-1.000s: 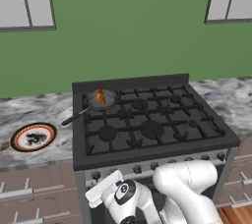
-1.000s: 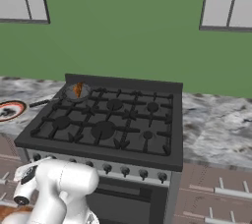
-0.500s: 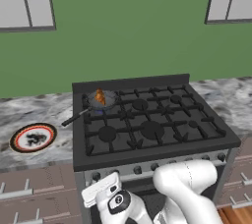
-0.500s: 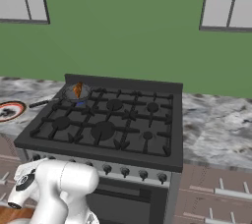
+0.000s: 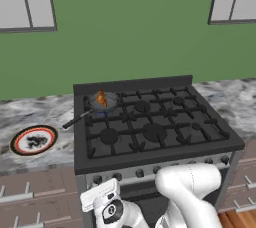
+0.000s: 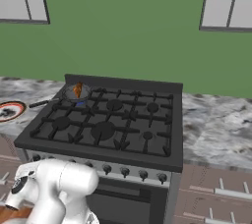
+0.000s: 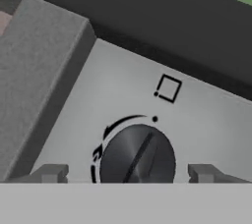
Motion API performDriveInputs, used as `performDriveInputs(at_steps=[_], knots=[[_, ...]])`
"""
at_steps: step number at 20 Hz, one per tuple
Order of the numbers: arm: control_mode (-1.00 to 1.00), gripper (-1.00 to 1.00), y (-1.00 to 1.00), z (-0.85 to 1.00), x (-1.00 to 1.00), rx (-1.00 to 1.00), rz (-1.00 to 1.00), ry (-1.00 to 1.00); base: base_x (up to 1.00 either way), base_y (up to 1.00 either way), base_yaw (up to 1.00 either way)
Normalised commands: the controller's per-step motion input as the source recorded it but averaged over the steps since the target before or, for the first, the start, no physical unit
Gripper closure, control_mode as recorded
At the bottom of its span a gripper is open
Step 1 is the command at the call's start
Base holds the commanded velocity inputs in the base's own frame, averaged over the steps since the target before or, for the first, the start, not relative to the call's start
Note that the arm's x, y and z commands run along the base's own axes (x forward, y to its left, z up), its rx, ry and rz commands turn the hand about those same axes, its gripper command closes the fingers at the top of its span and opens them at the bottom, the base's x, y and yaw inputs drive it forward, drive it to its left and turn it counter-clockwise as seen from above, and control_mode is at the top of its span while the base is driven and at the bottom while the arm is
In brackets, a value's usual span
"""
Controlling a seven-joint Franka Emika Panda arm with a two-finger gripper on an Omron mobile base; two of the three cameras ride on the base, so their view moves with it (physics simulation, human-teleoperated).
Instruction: Pick the croissant and place it on the pan. Then turn on the stove to warm the croissant.
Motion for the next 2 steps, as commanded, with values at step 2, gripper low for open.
performDriveInputs(at_steps=[2], knots=[[-1.00, -1.00, 0.26, -0.49, 0.20, 0.03, 0.09, 0.00, 0.00, 0.00, 0.00]])
